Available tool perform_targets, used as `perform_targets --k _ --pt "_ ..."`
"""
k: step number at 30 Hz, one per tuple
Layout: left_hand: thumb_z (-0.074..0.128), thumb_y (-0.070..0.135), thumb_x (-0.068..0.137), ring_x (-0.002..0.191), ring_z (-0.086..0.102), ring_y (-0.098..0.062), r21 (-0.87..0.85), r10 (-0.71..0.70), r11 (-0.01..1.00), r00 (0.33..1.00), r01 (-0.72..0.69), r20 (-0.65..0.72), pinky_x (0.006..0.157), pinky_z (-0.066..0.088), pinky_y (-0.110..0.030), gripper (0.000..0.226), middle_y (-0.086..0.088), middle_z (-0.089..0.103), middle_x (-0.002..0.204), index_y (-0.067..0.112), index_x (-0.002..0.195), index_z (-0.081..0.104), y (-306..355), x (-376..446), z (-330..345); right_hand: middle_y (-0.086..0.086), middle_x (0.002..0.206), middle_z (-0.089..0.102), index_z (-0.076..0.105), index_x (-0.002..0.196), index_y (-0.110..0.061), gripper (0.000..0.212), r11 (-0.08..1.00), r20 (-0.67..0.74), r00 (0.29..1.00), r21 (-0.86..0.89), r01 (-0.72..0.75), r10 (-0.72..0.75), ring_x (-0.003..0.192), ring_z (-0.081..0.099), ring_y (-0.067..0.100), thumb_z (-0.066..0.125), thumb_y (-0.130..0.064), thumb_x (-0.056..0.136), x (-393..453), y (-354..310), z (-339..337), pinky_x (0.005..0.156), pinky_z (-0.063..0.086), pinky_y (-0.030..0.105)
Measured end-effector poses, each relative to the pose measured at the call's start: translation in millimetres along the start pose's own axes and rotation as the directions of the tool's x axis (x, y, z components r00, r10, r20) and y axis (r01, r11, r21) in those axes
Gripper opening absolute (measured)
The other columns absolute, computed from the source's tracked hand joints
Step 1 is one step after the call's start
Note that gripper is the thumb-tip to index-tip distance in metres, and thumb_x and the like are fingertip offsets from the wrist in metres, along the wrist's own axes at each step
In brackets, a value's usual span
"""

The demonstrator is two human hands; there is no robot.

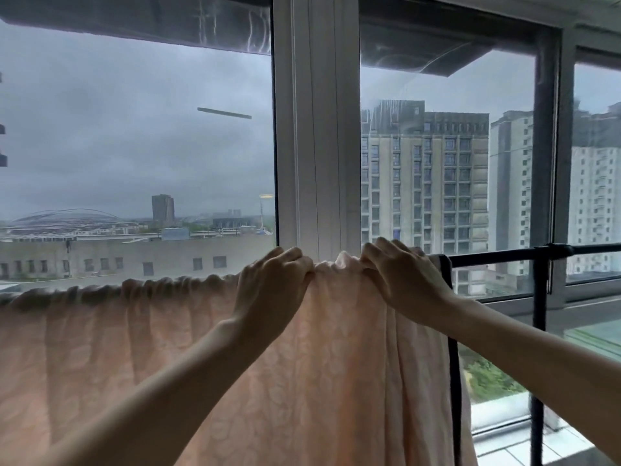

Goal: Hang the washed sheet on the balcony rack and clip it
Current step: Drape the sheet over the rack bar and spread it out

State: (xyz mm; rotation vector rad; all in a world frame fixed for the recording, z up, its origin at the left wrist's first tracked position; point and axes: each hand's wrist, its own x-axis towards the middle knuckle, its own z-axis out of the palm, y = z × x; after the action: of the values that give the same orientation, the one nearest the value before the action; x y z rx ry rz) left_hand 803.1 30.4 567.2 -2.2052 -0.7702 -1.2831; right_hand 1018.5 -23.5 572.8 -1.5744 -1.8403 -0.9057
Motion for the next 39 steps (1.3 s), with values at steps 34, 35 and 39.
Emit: perform_targets --k 34,35,39 --pt "0.064 0.015 0.090 0.087 0.067 -0.027 0.256 -0.204 0.948 0.979 0.190 0.029 0.075 0.056 -0.039 0.017 -0.007 0.073 0.096 0.009 0.104 0.071 -9 -36 -23 -0.003 0.100 0.065 0.062 0.103 -0.019 0.018 0.959 -0.012 0.972 0.159 0.235 -0.236 0.097 0.056 0.012 0.055 -0.033 0.094 5 30 -9 0.091 0.047 0.032" --pt "0.065 0.013 0.089 0.084 0.067 -0.027 0.240 -0.195 0.953 0.981 0.184 0.021 0.073 0.057 -0.039 0.013 -0.007 0.073 0.092 0.008 0.098 0.073 -8 -33 -23 -0.002 0.097 0.066 0.062 0.101 -0.018 0.015 0.957 -0.019 0.972 0.173 0.235 -0.235 0.094 0.058 0.013 0.057 -0.030 0.094 7 27 -8 0.089 0.049 0.035" --pt "0.064 0.014 0.089 0.078 0.066 -0.024 0.167 -0.190 0.968 0.982 0.190 -0.015 0.065 0.056 -0.039 0.010 -0.004 0.071 0.082 0.009 0.085 0.072 -5 -22 -18 -0.002 0.091 0.067 0.060 0.095 -0.018 0.005 0.957 -0.044 0.969 0.154 0.246 -0.242 0.086 0.061 0.016 0.056 -0.016 0.093 10 14 -7 0.083 0.050 0.038"
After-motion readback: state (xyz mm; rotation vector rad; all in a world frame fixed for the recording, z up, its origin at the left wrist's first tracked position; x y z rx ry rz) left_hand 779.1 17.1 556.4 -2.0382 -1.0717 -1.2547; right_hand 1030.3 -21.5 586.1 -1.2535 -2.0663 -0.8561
